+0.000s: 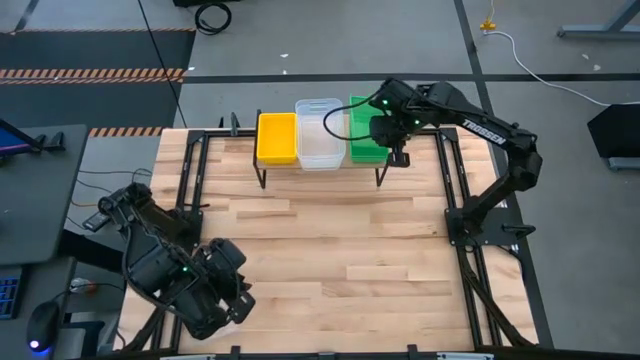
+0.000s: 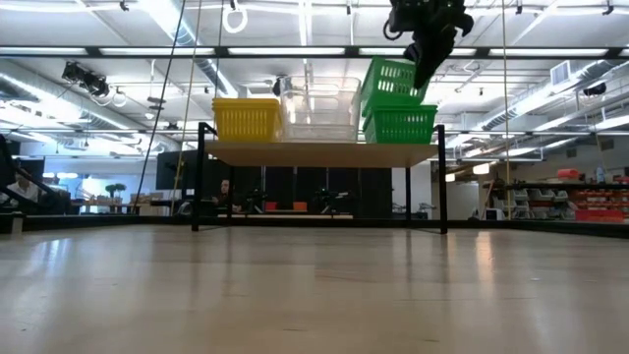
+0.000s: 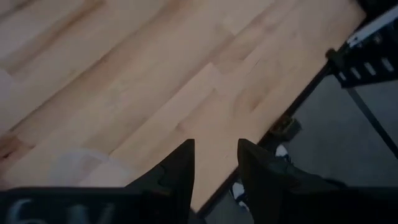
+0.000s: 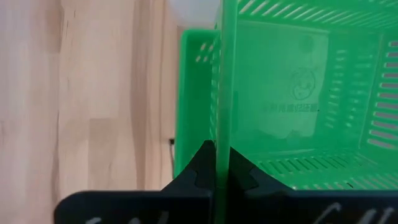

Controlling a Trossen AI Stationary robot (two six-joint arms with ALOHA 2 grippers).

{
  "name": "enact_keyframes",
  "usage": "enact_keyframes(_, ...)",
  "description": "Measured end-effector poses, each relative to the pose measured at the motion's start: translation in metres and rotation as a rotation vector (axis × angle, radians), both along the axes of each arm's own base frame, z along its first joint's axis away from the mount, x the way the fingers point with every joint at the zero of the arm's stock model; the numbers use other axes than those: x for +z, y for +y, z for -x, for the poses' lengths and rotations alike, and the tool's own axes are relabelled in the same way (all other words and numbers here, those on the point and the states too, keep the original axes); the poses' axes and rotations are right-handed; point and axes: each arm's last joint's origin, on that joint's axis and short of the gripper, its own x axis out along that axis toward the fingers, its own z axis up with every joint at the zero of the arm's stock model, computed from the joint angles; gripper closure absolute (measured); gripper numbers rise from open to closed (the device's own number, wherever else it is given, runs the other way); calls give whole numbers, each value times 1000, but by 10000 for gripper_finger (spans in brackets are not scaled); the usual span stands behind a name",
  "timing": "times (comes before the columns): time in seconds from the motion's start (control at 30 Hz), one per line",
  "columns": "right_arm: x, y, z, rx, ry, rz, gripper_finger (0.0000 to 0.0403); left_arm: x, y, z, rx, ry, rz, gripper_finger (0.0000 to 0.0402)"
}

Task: Stack baskets on shelf by color
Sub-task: Stack the green bin into the green bin on the shelf

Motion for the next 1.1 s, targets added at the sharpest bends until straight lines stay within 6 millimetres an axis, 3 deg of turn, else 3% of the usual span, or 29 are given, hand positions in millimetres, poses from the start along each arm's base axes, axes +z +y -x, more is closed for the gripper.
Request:
enact_keyframes(0.27,-3,1,5,-3,57,-38,395,1,-11,11,19,-55,-8,274)
enact_keyframes(0.7,-6,3,11,49,100,-102,394,1,-11,12,26,-82,-31,274)
enact_keyframes(1.1,-5,1,9,-18,75,-97,365,1,-11,11,-12,-78,-56,274)
